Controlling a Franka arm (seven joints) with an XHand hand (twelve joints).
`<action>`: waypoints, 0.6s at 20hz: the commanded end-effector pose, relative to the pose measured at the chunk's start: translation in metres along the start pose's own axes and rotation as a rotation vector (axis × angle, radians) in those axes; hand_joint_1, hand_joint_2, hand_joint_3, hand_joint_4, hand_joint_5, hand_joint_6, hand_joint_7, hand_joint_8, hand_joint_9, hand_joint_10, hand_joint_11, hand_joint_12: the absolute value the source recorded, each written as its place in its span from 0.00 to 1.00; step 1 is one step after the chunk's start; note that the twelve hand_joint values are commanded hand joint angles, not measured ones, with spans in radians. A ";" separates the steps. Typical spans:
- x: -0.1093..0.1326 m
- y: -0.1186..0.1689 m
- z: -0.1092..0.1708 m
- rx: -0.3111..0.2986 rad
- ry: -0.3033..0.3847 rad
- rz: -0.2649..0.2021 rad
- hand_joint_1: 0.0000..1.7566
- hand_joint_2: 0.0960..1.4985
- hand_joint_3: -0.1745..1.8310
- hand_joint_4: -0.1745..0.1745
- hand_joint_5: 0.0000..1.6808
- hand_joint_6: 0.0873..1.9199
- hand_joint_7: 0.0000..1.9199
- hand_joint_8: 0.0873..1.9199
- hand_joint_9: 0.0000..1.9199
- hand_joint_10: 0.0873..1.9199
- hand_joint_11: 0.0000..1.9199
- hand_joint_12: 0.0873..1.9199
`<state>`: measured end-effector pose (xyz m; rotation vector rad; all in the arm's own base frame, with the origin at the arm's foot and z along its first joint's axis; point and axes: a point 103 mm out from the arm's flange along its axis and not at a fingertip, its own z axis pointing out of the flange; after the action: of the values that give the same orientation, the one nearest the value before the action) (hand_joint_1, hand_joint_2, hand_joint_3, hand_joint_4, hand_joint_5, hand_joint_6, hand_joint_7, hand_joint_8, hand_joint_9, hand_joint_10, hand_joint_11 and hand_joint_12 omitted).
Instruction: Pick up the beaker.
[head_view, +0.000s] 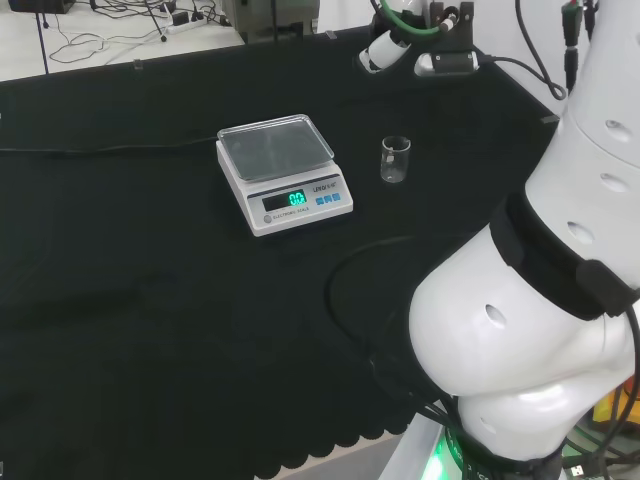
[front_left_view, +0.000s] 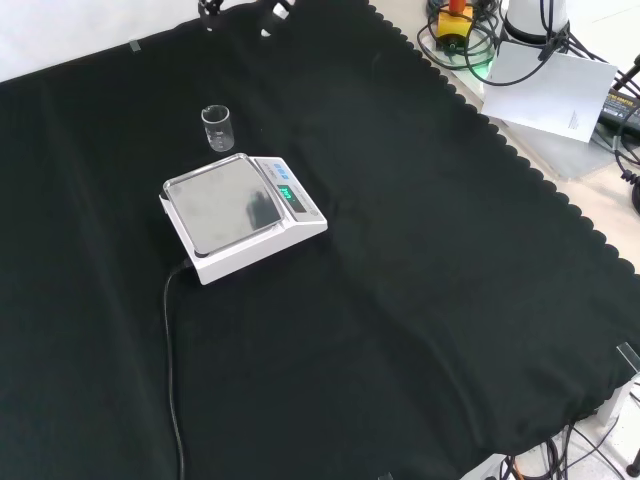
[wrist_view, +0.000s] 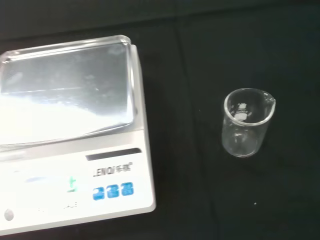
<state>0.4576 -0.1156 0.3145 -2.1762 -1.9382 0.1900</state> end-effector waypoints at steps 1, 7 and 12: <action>-0.022 0.047 0.017 0.026 0.017 -0.005 0.37 0.50 0.30 0.45 0.29 0.27 0.21 0.33 0.28 0.37 0.01 0.75; -0.036 0.068 0.046 0.088 0.041 0.000 0.37 0.50 0.30 0.45 0.29 0.27 0.21 0.33 0.28 0.37 0.01 0.75; -0.048 0.079 0.062 0.115 0.054 0.012 0.37 0.50 0.31 0.45 0.29 0.27 0.21 0.33 0.28 0.37 0.01 0.75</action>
<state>0.4980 -0.1402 0.2670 -2.1253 -1.8972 0.2404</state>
